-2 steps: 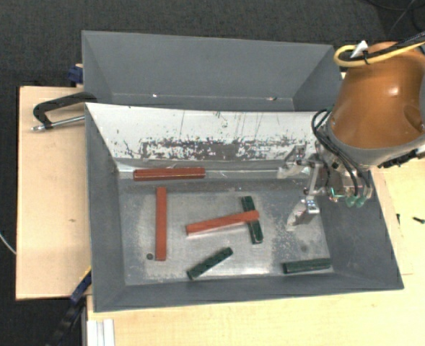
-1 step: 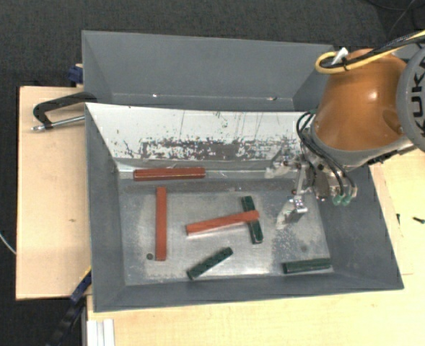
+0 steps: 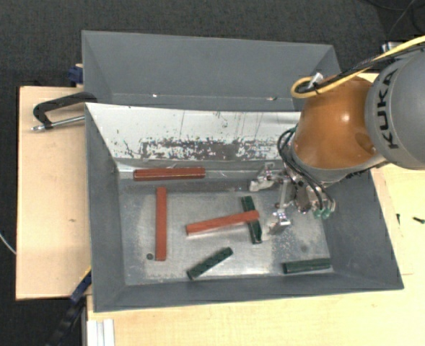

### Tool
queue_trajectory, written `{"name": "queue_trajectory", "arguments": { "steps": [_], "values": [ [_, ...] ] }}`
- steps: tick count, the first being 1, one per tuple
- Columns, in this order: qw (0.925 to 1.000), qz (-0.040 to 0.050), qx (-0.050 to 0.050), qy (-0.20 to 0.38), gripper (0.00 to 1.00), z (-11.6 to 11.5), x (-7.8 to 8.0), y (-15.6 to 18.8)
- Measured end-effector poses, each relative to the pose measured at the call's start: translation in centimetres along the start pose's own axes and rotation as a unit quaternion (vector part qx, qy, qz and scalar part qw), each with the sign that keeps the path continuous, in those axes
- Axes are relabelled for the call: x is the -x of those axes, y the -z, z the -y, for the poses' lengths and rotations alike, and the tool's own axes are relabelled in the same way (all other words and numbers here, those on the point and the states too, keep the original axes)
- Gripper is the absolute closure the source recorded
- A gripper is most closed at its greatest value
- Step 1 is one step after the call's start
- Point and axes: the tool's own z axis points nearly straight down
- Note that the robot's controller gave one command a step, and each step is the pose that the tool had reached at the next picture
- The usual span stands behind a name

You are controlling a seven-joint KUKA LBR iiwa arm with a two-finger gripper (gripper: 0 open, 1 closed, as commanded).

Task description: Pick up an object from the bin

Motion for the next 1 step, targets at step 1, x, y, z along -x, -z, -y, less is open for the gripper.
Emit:
{"name": "queue_trajectory", "arguments": {
  "steps": [1],
  "values": [
    [0.9988,-0.0015,0.0,-0.049,1.0,-0.13,3.24,-6.1]
  ]
}}
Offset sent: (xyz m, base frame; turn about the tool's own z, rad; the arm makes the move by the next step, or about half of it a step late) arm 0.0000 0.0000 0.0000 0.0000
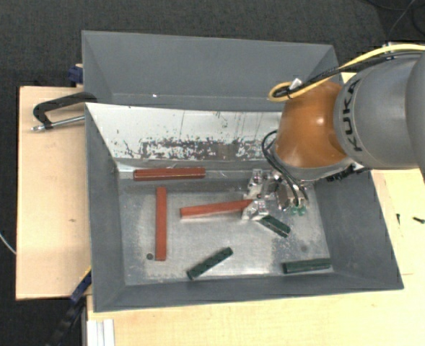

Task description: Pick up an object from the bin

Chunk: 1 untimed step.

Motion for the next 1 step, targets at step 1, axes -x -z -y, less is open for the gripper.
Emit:
{"name": "queue_trajectory", "arguments": {
  "steps": [1],
  "values": [
    [1.0,0.0,0.0,0.0,1.0,0.0,0.0,0.0]
  ]
}}
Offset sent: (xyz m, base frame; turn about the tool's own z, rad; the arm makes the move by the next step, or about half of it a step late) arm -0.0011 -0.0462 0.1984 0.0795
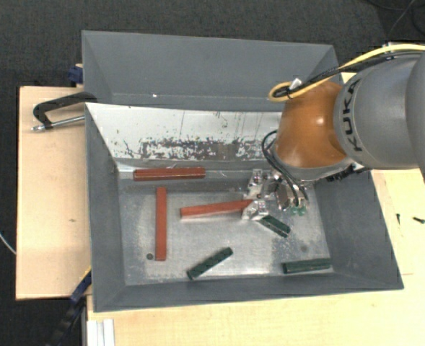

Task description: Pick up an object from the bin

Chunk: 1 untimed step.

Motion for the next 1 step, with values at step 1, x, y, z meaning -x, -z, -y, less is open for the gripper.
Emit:
{"name": "queue_trajectory", "arguments": {
  "steps": [1],
  "values": [
    [0.9993,0.0005,0.0,-0.038,1.0,4.28,0.1,18.85]
  ]
}}
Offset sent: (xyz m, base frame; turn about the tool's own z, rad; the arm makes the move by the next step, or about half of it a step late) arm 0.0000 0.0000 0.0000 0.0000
